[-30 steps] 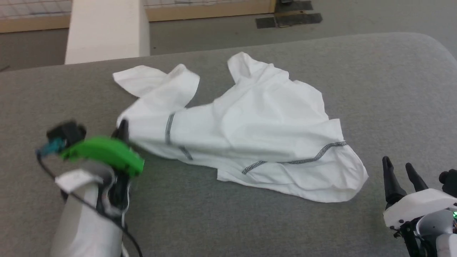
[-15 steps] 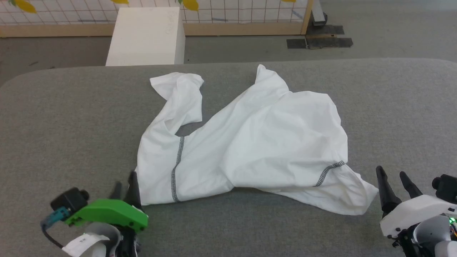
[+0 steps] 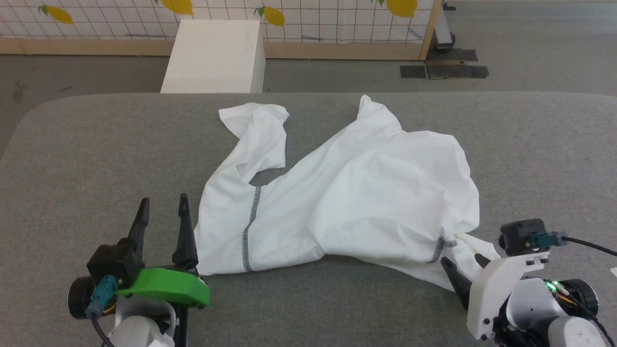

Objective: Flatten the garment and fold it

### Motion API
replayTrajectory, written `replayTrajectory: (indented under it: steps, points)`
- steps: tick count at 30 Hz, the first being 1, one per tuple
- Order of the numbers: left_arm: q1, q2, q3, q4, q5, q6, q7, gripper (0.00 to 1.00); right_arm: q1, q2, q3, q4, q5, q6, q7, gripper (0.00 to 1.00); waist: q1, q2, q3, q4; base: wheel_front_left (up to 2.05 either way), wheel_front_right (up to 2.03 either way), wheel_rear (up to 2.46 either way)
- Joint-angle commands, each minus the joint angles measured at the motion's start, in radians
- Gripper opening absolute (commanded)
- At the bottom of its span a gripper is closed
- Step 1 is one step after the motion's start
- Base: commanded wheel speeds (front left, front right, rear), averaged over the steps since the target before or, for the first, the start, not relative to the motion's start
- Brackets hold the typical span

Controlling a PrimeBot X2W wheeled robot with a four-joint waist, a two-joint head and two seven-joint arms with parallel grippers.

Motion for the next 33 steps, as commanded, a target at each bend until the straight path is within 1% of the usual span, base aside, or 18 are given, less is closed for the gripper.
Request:
replayTrajectory:
  steps: [1, 4, 7, 8, 9, 10, 13, 15, 18, 21, 23, 25, 30, 31, 32, 33]
  points:
    - [0.009, -0.008, 0.01, -0.008, 0.01, 0.002, -0.007, 1.0, 0.004, 0.0, 0.015, -0.017, -0.032, -0.002, 0.018, 1.0, 0.0, 0.0, 0.011, -0.001, 0.0, 0.0, 0.0]
    - [0.009, -0.021, 0.023, -0.011, 0.021, -0.008, -0.008, 1.0, -0.014, 0.0, 0.042, -0.02, -0.052, -0.002, 0.033, 1.0, 0.0, 0.0, 0.027, -0.002, 0.0, 0.0, 0.0]
    - [0.004, -0.033, 0.034, -0.016, 0.033, -0.017, -0.008, 1.0, -0.036, 0.0, 0.056, 0.01, -0.062, -0.002, 0.033, 1.0, 0.0, 0.0, 0.04, -0.002, 0.0, 0.0, 0.0]
    - [0.002, -0.038, 0.038, -0.017, 0.037, -0.02, -0.008, 1.0, -0.043, 0.0, 0.059, 0.023, -0.063, -0.002, 0.033, 0.43, 0.0, 0.0, 0.044, -0.003, 0.0, 0.0, 0.0]
    - [0.0, -0.042, 0.041, -0.017, 0.04, -0.022, -0.008, 1.0, -0.05, 0.0, 0.059, 0.031, -0.063, -0.002, 0.028, 0.26, 0.0, 0.0, 0.046, -0.003, 0.0, 0.0, 0.0]
    - [-0.002, -0.046, 0.045, -0.016, 0.044, -0.026, -0.008, 1.0, -0.056, 0.0, 0.06, 0.038, -0.063, -0.002, 0.022, 0.0, 0.0, 0.0, 0.049, -0.004, 0.0, 0.0, 0.0]
    - [-0.008, -0.054, 0.056, -0.015, 0.052, -0.036, -0.008, 1.0, -0.052, -0.006, 0.066, 0.036, -0.056, -0.002, 0.035, 0.0, 0.0, 0.0, 0.054, -0.007, 0.0, 0.0, 0.0]
    - [-0.011, -0.06, 0.062, -0.015, 0.057, -0.043, -0.008, 1.0, -0.035, -0.045, 0.059, 0.018, -0.055, -0.002, 0.065, 0.0, 0.0, 0.0, 0.057, -0.008, 0.0, 0.0, 0.0]
    - [-0.014, -0.067, 0.073, -0.015, 0.064, -0.053, -0.008, 1.0, -0.022, -0.119, -0.021, -0.016, -0.071, -0.002, 0.101, 0.0, 0.0, 0.0, 0.063, -0.014, 0.0, 0.0, 0.0]
    - [-0.017, -0.074, 0.081, -0.013, 0.068, -0.06, -0.008, 1.0, -0.043, -0.154, -0.113, -0.033, -0.074, -0.002, 0.118, 0.0, 0.0, 0.0, 0.07, -0.021, 0.0, 0.0, 0.0]
    - [-0.02, -0.079, 0.082, -0.01, 0.072, -0.066, -0.008, 1.0, -0.07, -0.162, -0.175, -0.015, -0.076, -0.002, 0.12, 0.0, 0.0, 0.0, 0.074, -0.024, 0.0, 0.0, 0.0]
    - [-0.024, -0.084, 0.082, -0.002, 0.075, -0.073, -0.008, 1.0, -0.1, -0.154, -0.226, 0.027, -0.082, -0.002, 0.117, 0.0, 0.0, 0.0, 0.076, -0.025, 0.0, 0.0, 0.0]
    - [-0.03, -0.094, 0.082, 0.021, 0.078, -0.086, -0.008, 1.0, -0.153, -0.134, -0.286, 0.147, -0.124, -0.002, 0.07, 0.0, 0.0, 0.0, 0.074, -0.023, 0.0, 0.0, 0.0]
    - [-0.032, -0.096, 0.081, 0.028, 0.078, -0.089, -0.008, 1.0, -0.159, -0.127, -0.293, 0.165, -0.129, -0.002, 0.054, 0.35, 0.0, 0.0, 0.072, -0.02, 0.0, 0.0, 0.0]
    - [-0.033, -0.097, 0.081, 0.033, 0.079, -0.091, -0.008, 1.0, -0.163, -0.116, -0.303, 0.172, -0.123, -0.002, 0.034, 1.0, 0.0, 0.0, 0.071, -0.018, 0.0, 0.0, 0.0]
    - [-0.034, -0.099, 0.081, 0.037, 0.079, -0.094, -0.008, 1.0, -0.168, -0.099, -0.316, 0.173, -0.11, -0.002, 0.009, 1.0, 0.0, 0.0, 0.069, -0.016, 0.0, 0.0, 0.0]
